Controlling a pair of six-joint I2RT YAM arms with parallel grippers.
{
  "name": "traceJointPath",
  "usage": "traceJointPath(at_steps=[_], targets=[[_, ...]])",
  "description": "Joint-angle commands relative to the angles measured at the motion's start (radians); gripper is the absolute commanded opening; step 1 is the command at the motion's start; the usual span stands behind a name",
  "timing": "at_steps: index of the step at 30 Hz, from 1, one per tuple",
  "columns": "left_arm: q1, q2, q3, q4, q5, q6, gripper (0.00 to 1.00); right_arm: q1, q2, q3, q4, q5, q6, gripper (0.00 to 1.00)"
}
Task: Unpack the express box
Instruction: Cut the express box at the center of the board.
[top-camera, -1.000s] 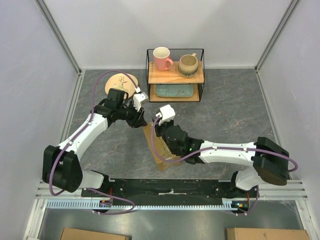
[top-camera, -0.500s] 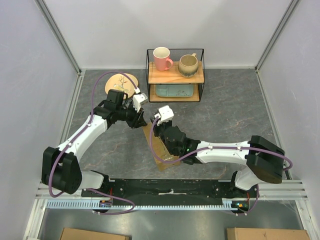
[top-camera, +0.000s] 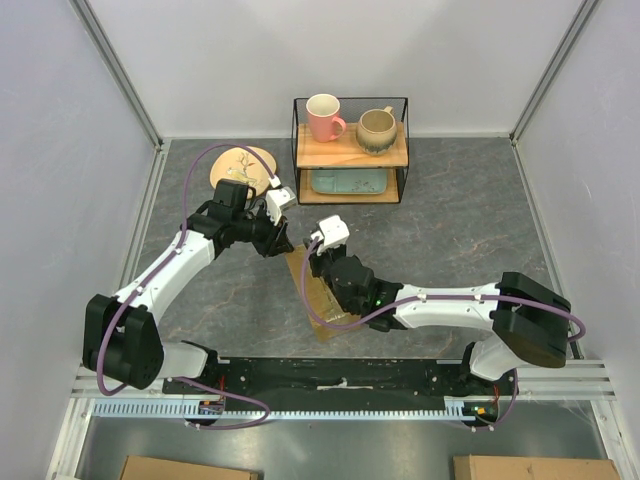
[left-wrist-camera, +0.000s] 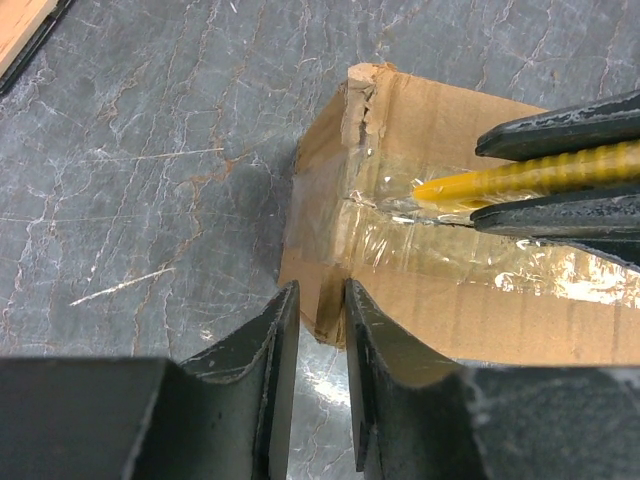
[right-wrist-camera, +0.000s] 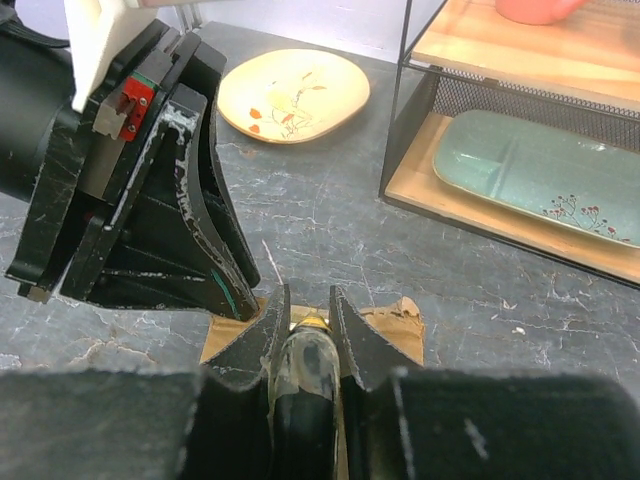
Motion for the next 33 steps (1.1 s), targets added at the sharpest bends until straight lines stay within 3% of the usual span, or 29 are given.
traceJointPath(at_steps=[1,16,23,33], targets=[[0.003,0.002,-0.030,-0.028,-0.023,0.017,0.31,0.003,-0.026,-0.026,-0.038,0.003,0.001,0.00],[0.001,0.012,-0.021,-0.028,-0.041,0.002,0.25,0.007,-0.061,-0.034,-0.156,-0.049,0.079,0.00],[-0.003,0.028,-0.018,-0.022,-0.072,-0.018,0.02,0.059,-0.105,-0.026,-0.288,0.018,0.132,0.00],[-0.025,0.021,-0.025,-0.020,-0.133,-0.027,0.02,0.118,-0.111,0.067,-0.535,0.106,0.258,0.00]])
